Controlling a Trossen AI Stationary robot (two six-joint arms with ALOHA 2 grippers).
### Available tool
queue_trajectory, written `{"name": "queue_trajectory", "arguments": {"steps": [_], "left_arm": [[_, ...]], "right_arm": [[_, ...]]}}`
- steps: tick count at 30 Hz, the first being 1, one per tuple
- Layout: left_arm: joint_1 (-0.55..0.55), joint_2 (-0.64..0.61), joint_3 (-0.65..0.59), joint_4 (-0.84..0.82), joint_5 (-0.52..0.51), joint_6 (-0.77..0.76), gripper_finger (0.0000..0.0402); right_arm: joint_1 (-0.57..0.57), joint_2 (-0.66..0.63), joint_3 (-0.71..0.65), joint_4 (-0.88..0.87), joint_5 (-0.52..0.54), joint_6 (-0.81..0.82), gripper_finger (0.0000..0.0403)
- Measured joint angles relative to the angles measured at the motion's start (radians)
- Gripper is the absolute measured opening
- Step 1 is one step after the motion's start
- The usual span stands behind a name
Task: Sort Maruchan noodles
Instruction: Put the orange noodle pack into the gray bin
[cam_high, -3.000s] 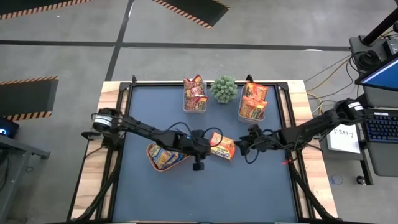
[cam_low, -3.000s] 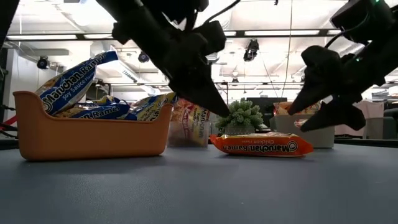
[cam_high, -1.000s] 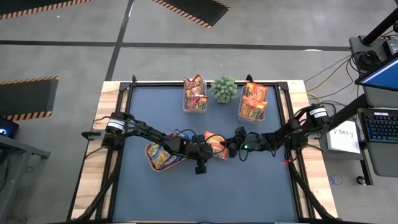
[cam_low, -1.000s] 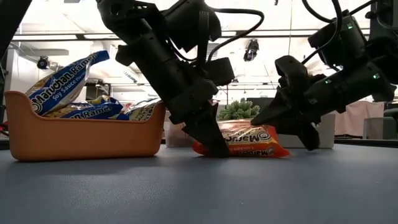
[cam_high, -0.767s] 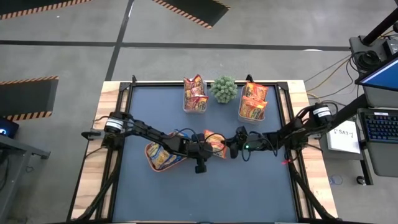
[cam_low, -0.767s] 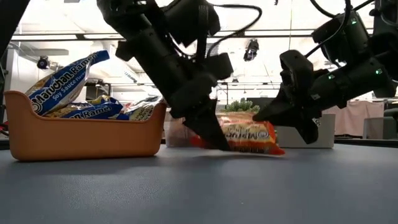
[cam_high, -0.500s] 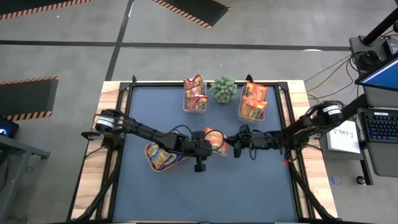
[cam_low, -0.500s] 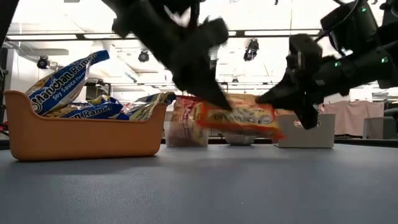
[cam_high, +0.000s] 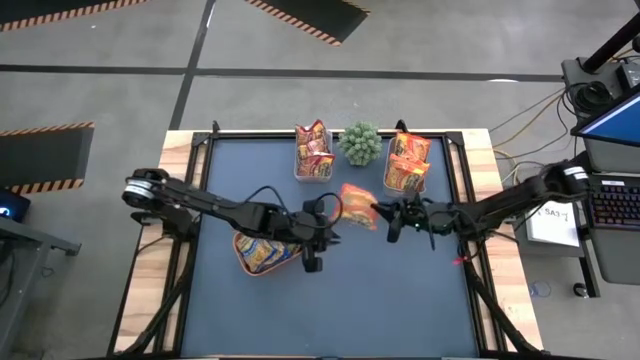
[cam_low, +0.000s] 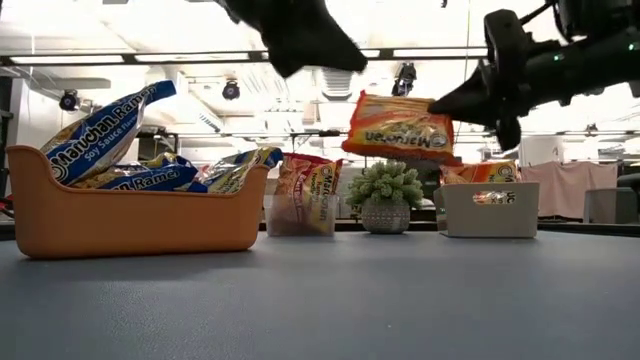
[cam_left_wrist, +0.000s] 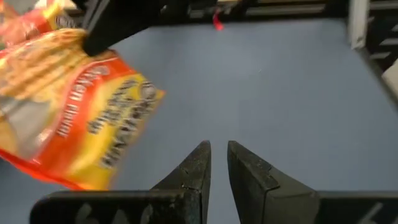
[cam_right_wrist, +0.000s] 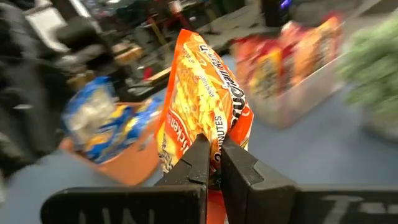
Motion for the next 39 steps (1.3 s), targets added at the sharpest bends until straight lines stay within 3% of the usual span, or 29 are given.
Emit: {"name": "queue_trajectory", "arguments": {"steps": [5, 12, 15, 21, 29, 39], "left_arm": [[-0.025, -0.055, 0.0, 0.003, 0.004, 0.0, 0.0037], [-0.04, -0.073, -0.001, 0.01, 0.004, 0.0, 0.0037], [-0.039, -0.071, -0.001, 0.009, 0.004, 0.0, 0.0037], [-0.039, -0.07, -0.002, 0.009, -0.023, 0.0, 0.0037], [-0.039, -0.069, -0.002, 0.008, -0.046, 0.019, 0.0037], [-0.039, -0.069, -0.002, 0.008, -0.048, 0.019, 0.0037]], "right_arm": [[0.0, -0.182, 0.0, -0.21, 0.121, -0.079, 0.001], [0.0, -0.387, 0.0, -0.362, 0.222, -0.245, 0.001], [0.0, -0.439, 0.015, -0.447, 0.287, -0.345, 0.001], [0.0, -0.459, 0.106, -0.779, 0.418, -0.498, 0.001], [0.0, -0.407, 0.206, -1.203, 0.481, -0.249, 0.0011], [0.0, -0.336, 0.206, -1.235, 0.456, -0.126, 0.0027]]}}
